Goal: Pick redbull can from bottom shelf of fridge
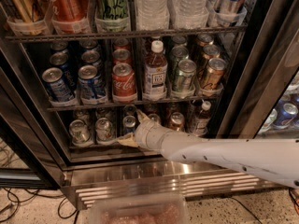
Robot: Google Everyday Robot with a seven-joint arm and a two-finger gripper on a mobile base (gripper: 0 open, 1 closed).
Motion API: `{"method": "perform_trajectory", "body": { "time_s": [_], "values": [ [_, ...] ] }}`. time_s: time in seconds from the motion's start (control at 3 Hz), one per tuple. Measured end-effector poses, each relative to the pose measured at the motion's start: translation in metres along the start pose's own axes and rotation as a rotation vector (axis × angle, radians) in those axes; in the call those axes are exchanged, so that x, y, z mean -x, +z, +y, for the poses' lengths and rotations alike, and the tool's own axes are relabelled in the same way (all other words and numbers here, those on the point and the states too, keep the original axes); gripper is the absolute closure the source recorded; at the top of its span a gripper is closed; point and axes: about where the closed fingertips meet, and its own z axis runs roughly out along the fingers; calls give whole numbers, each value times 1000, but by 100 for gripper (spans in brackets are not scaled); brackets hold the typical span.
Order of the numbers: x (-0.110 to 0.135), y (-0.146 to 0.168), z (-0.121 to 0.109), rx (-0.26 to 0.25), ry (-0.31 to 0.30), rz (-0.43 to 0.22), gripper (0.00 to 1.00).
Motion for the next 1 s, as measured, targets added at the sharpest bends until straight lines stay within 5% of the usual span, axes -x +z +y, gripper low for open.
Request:
{"method": "perform_trajectory", "body": {
  "time_s": [0.67, 1.0],
  "values": [
    [-10, 0, 0, -23, 31, 31, 23],
    [-15, 3, -3, -44, 43, 47, 33]
  ]
}}
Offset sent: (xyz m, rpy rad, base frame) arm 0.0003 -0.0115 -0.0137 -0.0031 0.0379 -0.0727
